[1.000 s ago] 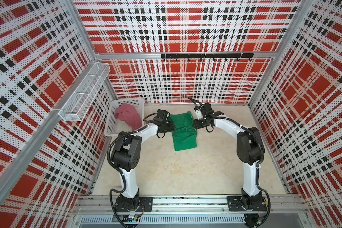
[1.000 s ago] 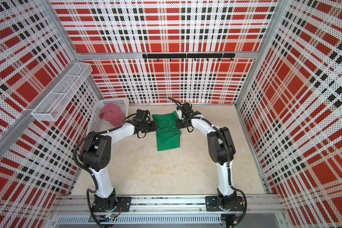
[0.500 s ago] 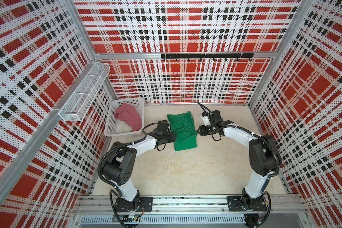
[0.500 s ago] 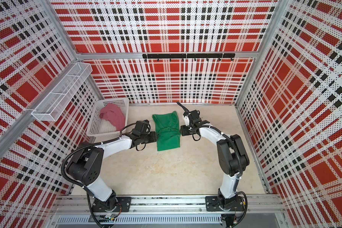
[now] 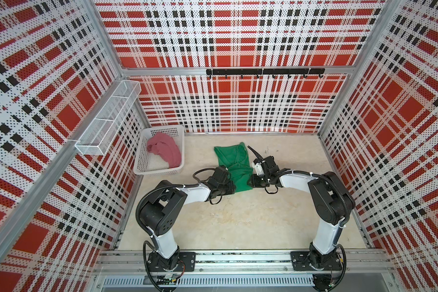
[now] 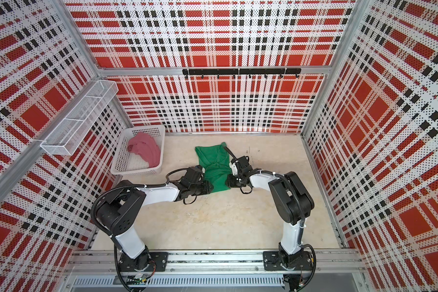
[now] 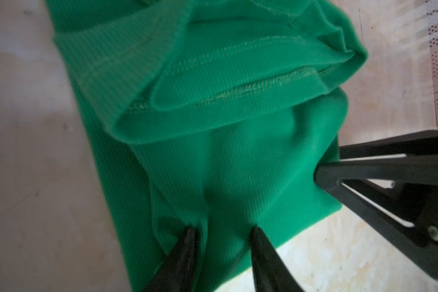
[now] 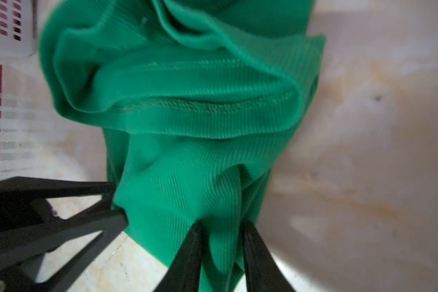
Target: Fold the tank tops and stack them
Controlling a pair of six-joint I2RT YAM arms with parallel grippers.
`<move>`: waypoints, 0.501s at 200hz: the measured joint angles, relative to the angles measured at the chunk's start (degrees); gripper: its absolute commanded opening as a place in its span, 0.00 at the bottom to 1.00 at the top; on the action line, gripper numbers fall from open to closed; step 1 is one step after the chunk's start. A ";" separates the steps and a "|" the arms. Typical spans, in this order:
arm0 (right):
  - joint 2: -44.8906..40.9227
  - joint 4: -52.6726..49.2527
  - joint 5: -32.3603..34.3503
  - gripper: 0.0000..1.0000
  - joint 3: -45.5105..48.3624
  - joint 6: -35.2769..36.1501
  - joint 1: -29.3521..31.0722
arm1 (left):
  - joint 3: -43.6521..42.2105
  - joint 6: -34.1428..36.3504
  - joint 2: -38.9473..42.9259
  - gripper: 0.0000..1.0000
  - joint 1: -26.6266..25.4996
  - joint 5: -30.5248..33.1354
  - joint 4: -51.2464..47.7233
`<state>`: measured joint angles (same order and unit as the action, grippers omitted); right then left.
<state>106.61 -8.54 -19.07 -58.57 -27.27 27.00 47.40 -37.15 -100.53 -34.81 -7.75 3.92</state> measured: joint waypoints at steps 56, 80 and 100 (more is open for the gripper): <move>-6.95 4.42 0.07 0.19 10.71 -4.13 3.37 | -9.07 -1.64 6.60 0.38 -2.73 -0.37 3.21; -13.09 4.11 0.42 0.19 17.40 -7.32 6.58 | -13.62 -4.28 11.50 0.37 -5.95 -0.52 2.08; -20.00 1.33 0.90 0.23 23.17 -10.78 10.14 | -18.10 -8.55 17.99 0.37 -10.01 -0.87 -0.79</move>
<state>86.61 -7.20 -18.17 -35.40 -38.04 37.15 29.30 -45.69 -82.54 -44.82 -8.62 3.14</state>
